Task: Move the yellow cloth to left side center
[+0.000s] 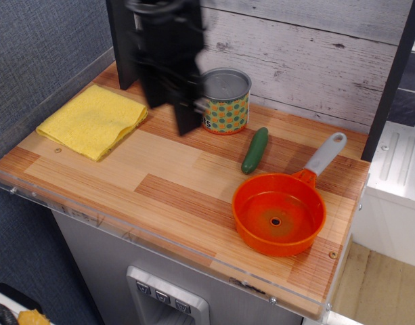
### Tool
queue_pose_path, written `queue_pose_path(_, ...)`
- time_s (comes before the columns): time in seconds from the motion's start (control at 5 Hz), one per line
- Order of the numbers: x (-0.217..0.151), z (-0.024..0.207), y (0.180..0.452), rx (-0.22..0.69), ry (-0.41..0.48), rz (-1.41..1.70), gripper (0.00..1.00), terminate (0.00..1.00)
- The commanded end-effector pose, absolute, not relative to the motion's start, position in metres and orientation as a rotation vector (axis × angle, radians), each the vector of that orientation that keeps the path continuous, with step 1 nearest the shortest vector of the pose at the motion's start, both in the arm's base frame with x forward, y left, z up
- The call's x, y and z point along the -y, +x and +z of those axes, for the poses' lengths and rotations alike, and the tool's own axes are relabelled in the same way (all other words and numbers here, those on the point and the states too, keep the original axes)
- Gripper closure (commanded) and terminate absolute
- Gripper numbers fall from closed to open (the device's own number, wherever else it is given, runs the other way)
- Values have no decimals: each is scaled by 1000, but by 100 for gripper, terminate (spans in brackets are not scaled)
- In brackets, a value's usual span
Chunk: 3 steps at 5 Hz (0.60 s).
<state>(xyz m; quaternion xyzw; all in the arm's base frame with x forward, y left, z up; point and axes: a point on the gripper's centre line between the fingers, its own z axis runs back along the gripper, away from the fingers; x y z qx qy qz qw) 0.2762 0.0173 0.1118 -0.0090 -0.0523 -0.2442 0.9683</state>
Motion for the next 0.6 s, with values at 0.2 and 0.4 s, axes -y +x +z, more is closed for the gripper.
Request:
queue_pose_path(0.2,44,137,265,173,-51,-635,0,0)
queue_pose_path(0.4,44,137,265,173,-51,-635,0,100)
